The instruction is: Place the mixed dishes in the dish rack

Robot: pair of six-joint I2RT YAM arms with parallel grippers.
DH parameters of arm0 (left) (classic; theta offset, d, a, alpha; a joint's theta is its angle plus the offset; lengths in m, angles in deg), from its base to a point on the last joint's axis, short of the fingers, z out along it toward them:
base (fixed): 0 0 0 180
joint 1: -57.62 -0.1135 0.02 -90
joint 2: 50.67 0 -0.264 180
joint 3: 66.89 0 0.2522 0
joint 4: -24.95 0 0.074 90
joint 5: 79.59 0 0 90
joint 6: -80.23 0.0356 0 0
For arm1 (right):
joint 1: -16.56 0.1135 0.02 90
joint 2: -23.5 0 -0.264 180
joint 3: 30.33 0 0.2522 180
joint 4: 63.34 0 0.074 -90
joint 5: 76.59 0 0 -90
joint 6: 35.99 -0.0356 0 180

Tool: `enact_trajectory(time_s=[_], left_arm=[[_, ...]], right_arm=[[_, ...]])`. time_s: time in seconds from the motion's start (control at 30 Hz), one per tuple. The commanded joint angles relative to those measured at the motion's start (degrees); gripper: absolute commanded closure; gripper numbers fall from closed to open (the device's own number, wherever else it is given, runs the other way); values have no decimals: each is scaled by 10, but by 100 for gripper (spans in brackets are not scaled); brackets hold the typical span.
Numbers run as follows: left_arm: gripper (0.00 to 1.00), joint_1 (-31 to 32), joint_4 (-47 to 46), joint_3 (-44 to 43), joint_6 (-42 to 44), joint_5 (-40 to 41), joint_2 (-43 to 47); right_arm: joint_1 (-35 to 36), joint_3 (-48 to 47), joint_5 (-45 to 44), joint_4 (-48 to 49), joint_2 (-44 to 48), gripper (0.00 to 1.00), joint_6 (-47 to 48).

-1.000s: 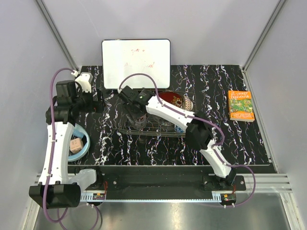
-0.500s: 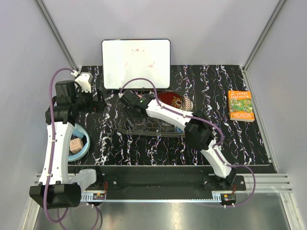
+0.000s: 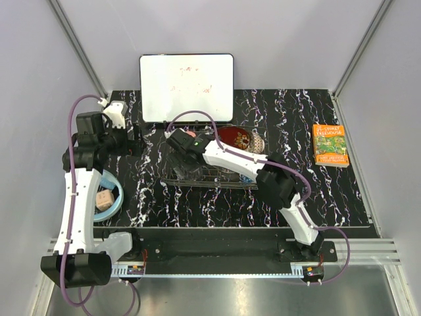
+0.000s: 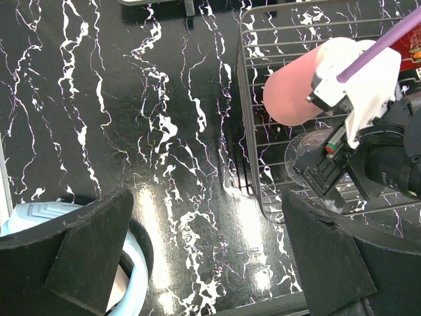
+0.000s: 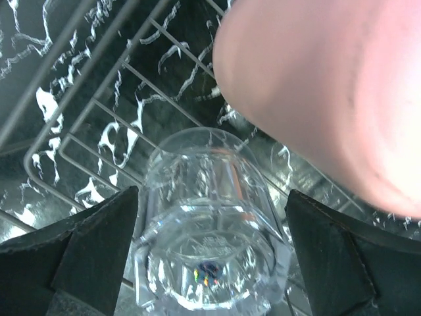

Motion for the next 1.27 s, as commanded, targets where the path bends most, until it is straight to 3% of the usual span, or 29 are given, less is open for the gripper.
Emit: enact_trajectory(time_s=[0.0,0.43,0.57,0.87,1.23], left_arm=[[1,-3,-21,5,-2,-19,17],[1,-3,-18,9,4,-19,34],[1,-3,-15,12,11,-8,42],[1,-3,-16,27,17,-16,45],[1,-3,-22,8,1,-33,18]], right_arm=[[16,16,-17,1,67,0,1],[25,8,-29,-25,185,0,6],[25,62,-57,-24,280,0,-22],[25,279,-140,5,493,0,-90],[25,317,-138,11,576,0,-88]])
